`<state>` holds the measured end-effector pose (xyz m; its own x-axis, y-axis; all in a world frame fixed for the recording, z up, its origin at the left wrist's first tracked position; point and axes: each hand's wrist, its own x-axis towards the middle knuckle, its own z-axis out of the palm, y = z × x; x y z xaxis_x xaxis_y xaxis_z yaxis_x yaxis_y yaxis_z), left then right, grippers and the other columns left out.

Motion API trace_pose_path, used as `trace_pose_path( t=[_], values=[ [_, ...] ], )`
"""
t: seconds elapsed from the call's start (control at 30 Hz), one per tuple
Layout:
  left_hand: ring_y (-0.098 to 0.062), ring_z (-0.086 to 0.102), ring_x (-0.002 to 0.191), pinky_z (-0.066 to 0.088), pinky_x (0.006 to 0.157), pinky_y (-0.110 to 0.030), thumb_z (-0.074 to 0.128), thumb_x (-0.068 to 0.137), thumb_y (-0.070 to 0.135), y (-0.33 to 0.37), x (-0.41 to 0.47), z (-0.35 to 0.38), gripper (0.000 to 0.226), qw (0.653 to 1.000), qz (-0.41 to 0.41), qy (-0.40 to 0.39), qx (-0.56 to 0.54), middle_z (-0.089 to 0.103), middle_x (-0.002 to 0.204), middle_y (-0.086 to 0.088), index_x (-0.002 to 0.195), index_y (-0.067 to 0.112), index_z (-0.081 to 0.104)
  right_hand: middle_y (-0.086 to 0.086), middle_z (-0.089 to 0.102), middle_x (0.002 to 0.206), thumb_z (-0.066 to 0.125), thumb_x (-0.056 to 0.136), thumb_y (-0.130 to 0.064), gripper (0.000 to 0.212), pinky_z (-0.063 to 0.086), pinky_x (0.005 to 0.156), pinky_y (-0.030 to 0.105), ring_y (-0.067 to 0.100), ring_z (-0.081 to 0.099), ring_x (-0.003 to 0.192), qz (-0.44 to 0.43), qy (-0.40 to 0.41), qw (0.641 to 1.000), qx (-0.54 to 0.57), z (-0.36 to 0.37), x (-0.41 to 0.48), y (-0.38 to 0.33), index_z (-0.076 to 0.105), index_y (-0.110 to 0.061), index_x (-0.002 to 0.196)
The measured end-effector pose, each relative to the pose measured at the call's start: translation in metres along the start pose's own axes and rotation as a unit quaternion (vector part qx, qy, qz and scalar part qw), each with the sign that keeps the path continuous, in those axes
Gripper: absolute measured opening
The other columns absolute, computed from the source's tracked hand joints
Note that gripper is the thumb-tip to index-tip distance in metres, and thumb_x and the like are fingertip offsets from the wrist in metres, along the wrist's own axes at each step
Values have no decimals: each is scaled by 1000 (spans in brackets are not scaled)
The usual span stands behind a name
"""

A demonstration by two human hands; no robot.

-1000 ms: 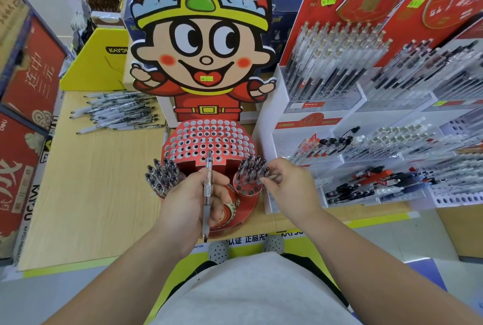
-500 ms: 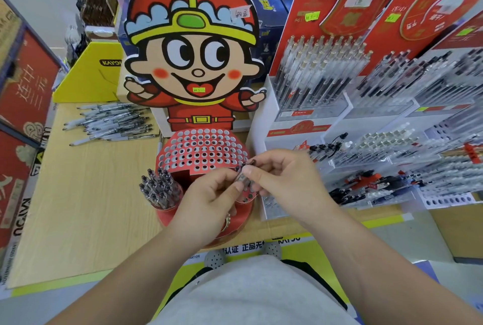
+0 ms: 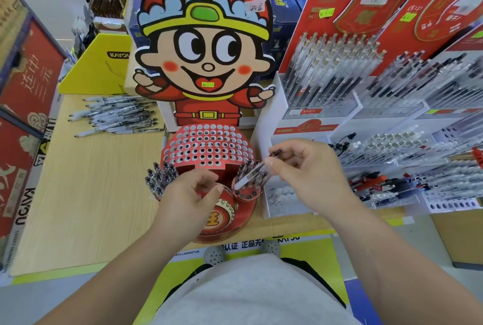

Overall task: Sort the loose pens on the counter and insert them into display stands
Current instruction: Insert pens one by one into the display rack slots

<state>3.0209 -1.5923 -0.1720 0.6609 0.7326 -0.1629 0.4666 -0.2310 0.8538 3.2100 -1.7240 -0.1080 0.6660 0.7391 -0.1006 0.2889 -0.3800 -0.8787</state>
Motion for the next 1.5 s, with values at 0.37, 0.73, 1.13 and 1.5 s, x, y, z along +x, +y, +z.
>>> trace_pose_path(
  t=[0.37, 0.73, 1.13, 1.5],
  values=[
    [-29, 63, 94, 56, 84, -41, 89, 70, 8, -50, -5, 13, 33, 959, 175, 10, 224, 68, 104, -4, 100, 11, 76, -16, 59, 82, 81, 83, -22, 21, 52, 73, 27, 5, 58, 73, -99, -47, 973, -205, 35, 3, 29, 78, -20, 104],
    [-32, 63, 91, 56, 82, -45, 83, 78, 7, -56, -5, 19, 21, 949, 197, 39, 244, 69, 101, -6, 98, 8, 77, -5, 60, 91, 82, 81, -28, 20, 53, 70, 34, 19, 63, 80, -122, -53, 953, -271, 54, 6, 40, 79, -22, 99],
    [-32, 62, 96, 48, 90, -38, 82, 78, 4, -60, -9, 28, 22, 948, 180, 68, 252, 68, 103, -7, 99, 8, 75, -2, 61, 81, 84, 77, -31, 19, 49, 58, 28, 22, 62, 73, -154, -18, 923, -353, 68, 6, 52, 79, -20, 91],
    [-31, 64, 104, 54, 93, -40, 84, 77, 11, -29, -19, 27, 32, 948, 107, 19, 299, 68, 110, -5, 107, 11, 72, -4, 65, 81, 81, 77, -45, 32, 53, 63, 32, 21, 63, 76, -172, 10, 935, -311, 62, 0, 60, 74, -20, 96]
  ],
)
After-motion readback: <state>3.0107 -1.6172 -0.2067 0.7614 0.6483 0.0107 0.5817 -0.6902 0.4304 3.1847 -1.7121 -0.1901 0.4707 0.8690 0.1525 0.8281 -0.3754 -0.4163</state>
